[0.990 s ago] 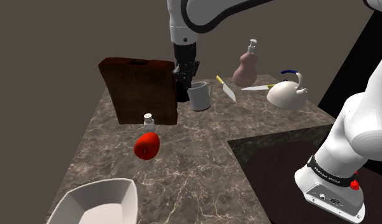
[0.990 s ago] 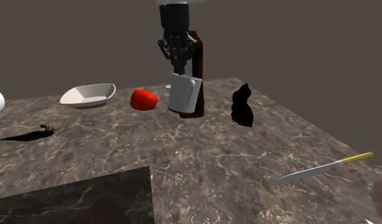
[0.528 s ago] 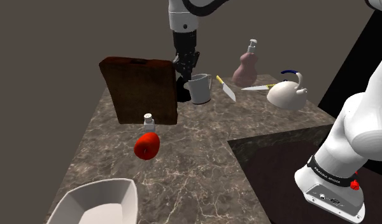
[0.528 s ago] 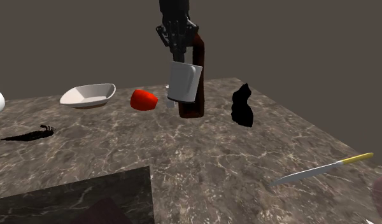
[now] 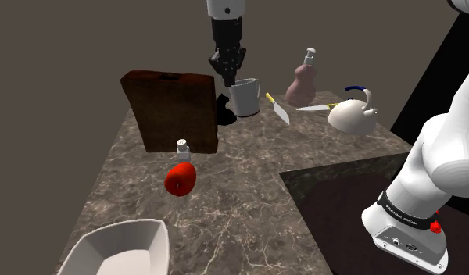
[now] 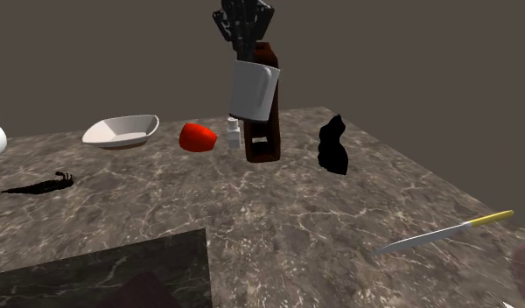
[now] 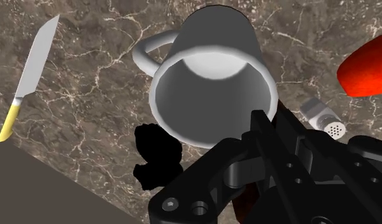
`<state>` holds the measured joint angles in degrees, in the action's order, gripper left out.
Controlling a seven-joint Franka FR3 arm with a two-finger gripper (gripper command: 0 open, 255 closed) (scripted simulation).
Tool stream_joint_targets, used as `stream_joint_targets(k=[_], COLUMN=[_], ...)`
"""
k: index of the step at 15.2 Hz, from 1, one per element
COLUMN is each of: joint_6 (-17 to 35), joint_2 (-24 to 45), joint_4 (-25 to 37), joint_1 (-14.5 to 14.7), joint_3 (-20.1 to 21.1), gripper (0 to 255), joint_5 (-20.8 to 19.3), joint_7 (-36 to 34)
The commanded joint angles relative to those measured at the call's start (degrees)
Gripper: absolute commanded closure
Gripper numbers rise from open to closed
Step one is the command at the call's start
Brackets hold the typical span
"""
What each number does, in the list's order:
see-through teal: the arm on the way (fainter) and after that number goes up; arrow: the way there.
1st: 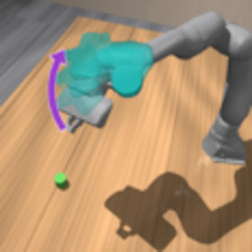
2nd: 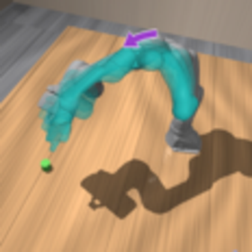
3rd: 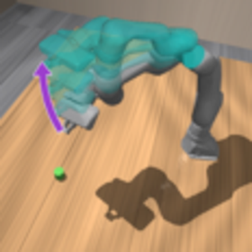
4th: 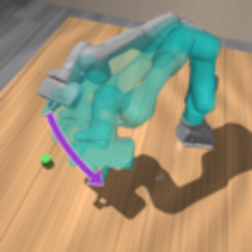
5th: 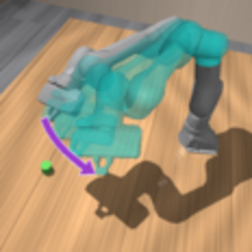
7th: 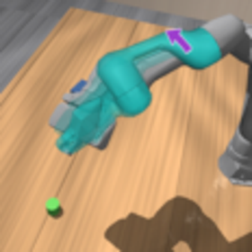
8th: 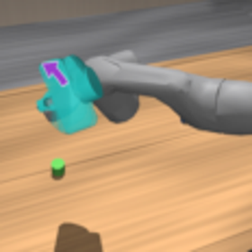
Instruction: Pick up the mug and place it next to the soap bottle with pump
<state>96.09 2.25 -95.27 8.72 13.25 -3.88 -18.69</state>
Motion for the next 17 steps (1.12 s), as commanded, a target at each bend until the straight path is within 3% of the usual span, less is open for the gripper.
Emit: stream_joint_targets(k=[1,17], joint_6=[-1.7,-15.5], joint_2=[0.2,4.3], joint_4=[1.9,19.7], joint_1=[0.0,0.7], joint_3=[0.0,0.4], gripper=[255,255], joint_5=[0.0,-1.1], joint_7=[0.0,0.1])
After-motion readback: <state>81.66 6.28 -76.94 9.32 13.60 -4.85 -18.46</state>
